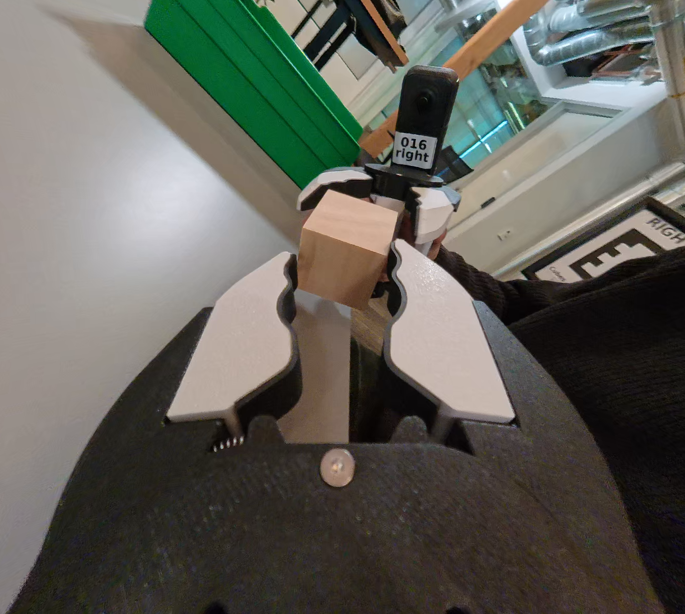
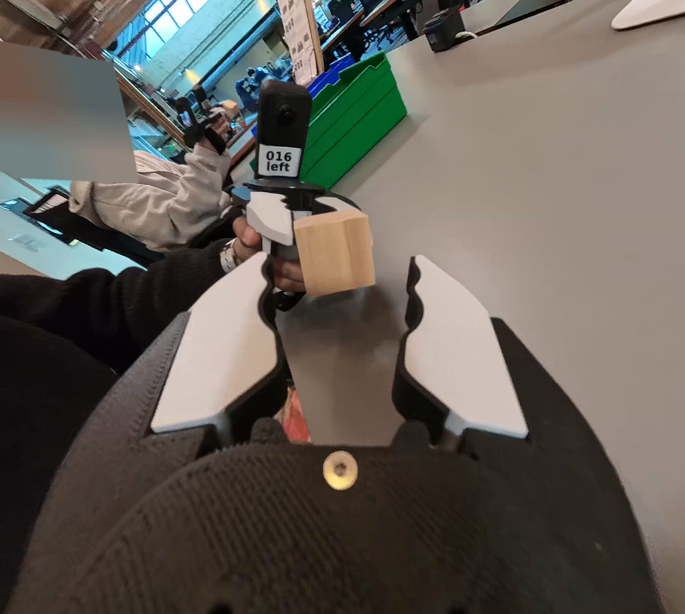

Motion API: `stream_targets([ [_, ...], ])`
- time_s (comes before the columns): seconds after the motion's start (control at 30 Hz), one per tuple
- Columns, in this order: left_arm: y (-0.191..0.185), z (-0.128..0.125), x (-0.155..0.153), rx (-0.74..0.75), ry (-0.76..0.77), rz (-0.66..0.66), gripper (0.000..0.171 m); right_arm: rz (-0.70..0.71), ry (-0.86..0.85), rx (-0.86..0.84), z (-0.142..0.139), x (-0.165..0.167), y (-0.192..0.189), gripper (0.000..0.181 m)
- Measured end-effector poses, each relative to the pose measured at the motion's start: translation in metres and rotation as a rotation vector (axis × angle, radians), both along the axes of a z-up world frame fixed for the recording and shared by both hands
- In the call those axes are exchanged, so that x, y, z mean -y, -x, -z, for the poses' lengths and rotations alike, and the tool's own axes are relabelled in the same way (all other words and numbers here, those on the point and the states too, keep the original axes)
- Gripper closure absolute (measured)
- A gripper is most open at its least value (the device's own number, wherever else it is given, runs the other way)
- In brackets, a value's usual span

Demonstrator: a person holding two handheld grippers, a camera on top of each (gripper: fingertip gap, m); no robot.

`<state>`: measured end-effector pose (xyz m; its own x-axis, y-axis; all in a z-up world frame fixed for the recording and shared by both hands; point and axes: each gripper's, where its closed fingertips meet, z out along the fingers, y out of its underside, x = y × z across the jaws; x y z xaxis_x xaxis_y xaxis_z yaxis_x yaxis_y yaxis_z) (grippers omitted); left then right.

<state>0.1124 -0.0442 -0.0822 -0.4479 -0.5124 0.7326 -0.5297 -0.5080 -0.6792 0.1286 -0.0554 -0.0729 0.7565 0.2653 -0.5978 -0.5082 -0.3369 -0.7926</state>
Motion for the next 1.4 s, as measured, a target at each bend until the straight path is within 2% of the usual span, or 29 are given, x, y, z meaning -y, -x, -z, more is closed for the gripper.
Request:
stream_targets([
  [0.17,-0.002,-0.006,0.016,-0.013,0.116,0.073,0.123,0.004,0.006,0.039,0.002,0.009,-0.001,0.119],
  [0.37,-0.005,-0.001,0.012,-0.046,0.118,0.054,0.123,-0.010,-0.022,0.034,-0.003,0.011,0.000,0.139],
  [0.57,-0.005,0.004,0.009,-0.100,0.172,0.047,0.123,-0.020,-0.005,0.031,0.001,0.009,0.003,0.136],
  [0.93,-0.002,0.005,0.018,-0.106,0.157,0.094,0.123,-0.045,0.042,0.139,0.012,0.008,0.012,0.138],
  [1.4,-0.001,0.004,0.020,-0.108,0.167,0.108,0.123,-0.055,0.046,0.134,0.012,0.007,0.015,0.137],
])
